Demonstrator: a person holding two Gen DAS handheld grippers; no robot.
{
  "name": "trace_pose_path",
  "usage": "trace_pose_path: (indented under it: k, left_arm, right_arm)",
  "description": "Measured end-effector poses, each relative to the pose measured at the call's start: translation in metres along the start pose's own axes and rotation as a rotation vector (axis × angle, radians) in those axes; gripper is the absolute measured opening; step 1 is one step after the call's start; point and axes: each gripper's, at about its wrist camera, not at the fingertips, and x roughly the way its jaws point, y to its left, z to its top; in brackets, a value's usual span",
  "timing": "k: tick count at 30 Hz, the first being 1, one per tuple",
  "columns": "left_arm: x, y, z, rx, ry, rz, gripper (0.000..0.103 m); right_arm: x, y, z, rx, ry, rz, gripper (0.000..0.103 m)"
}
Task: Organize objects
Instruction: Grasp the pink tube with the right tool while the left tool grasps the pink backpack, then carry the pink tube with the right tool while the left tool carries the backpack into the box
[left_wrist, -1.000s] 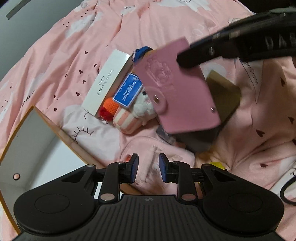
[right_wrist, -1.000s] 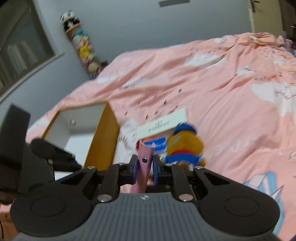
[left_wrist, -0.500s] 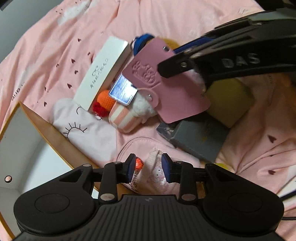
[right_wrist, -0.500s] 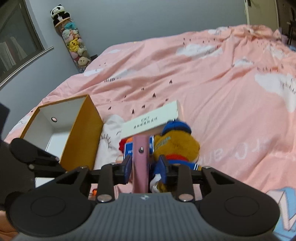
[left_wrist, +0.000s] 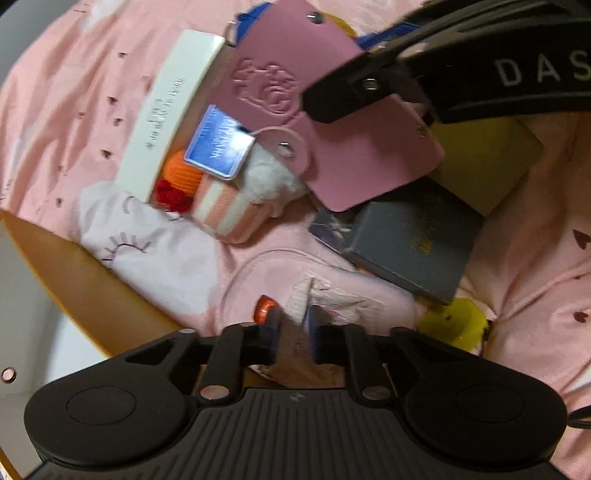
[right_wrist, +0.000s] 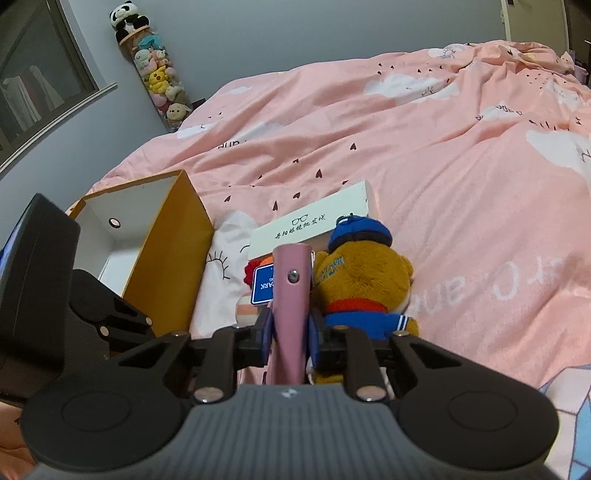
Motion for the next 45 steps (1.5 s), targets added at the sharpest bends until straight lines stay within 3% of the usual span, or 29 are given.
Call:
trace_pose_path:
  k: [7, 17, 25, 30, 36, 45]
  left_arm:
    - [-0.031, 0.0, -0.025, -0.071, -0.155, 0.041, 0.012]
    - [-0.117, 0.006, -0.061, -0.233, -0.452, 0.083, 0.009]
    - [-0.172, 0.028, -0.1, -0.318, -0.6, 0.161, 0.009]
    - [-0.165, 0.042, -0.123, -0.389, -0.594, 0.187, 0.009]
    - [-0.139, 0.051, -0.146, -0.455, -0.55, 0.138, 0.009]
    - [-0.103, 0.067, -0.159, -0.52, -0.522, 0.084, 0.009]
  right_arm:
    - [-0.014, 0.01, -0.001, -0.036, -0.018, -0.032, 0.02]
    - [-0.049, 0.035, 0.007, -0.107, -0.078, -0.055, 0.02]
    - [-0.066, 0.068, 0.018, -0.128, -0.078, 0.077, 0.02]
    - [-0.055, 0.09, 0.024, -0.106, -0.014, 0.196, 0.02]
    - [-0.037, 0.109, 0.024, -0.093, 0.092, 0.27, 0.019]
    - [-0.008, 0.133, 0.035, -0.1, 0.201, 0.238, 0.02]
